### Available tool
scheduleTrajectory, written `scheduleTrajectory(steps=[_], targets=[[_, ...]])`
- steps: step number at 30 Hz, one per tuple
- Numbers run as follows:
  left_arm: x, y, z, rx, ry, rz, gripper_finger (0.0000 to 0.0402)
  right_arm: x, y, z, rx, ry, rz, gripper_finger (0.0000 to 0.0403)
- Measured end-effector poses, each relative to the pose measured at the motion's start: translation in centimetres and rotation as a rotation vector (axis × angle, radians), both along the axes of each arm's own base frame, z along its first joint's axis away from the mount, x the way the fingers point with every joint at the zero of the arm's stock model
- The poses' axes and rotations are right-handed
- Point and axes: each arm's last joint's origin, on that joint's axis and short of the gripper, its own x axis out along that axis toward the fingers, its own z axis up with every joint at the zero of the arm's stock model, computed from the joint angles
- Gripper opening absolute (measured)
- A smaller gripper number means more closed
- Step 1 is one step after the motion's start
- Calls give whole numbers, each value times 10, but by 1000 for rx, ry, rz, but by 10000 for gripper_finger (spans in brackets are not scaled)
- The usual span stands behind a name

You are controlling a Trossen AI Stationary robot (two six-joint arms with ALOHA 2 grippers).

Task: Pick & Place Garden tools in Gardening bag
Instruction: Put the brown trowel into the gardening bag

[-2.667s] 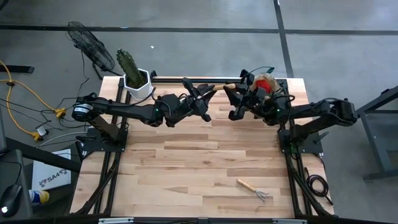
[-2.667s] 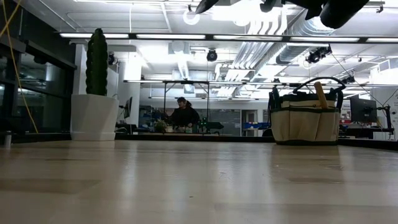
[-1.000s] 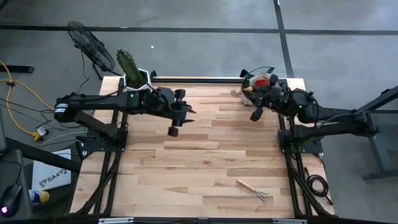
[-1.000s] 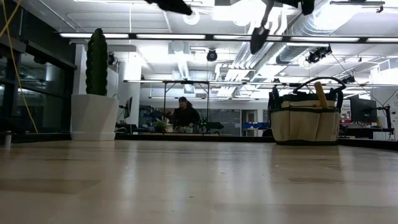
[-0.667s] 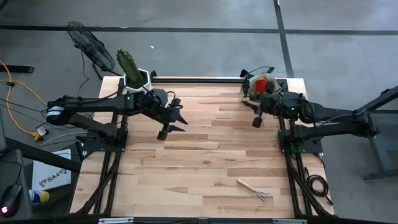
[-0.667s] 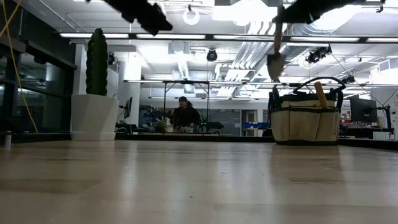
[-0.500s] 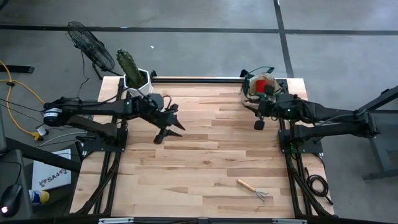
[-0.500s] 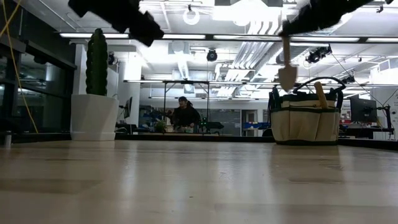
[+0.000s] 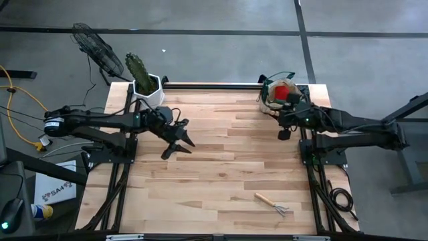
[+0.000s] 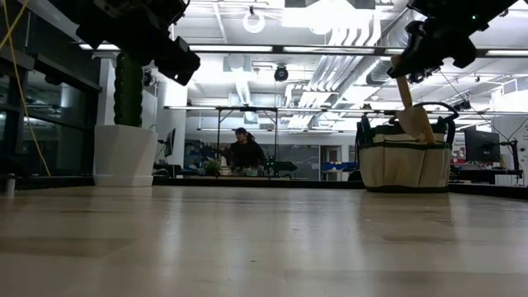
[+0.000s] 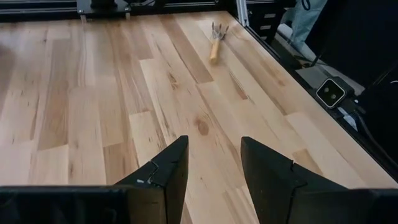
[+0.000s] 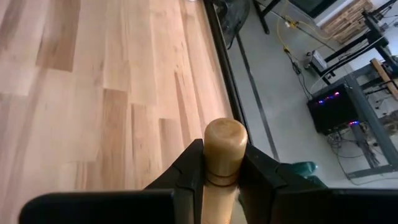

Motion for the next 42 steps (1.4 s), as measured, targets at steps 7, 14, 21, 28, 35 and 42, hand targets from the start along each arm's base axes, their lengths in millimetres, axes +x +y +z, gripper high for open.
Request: scheduleTrajectory(steps=[7,14,21,28,35,42], targets=[[0,0,0,4,1,1,143,-3,-10,-1,15,12,-5,61],[0,0,-1,5,2,1,143,-5,-22,-1,25,21,-22,61],[0,0,-1,6,1,0,143,1,-32,-4,38,24,0,61],[0,0,-1,5,10,0,143,11,-46,-13,79,70,-1,61],[0,0,-1,4,10,0,143,19,-61,-23,114,100,-16,61],[0,0,-1,4,10,0,143,20,-73,-29,136,117,-51,61]])
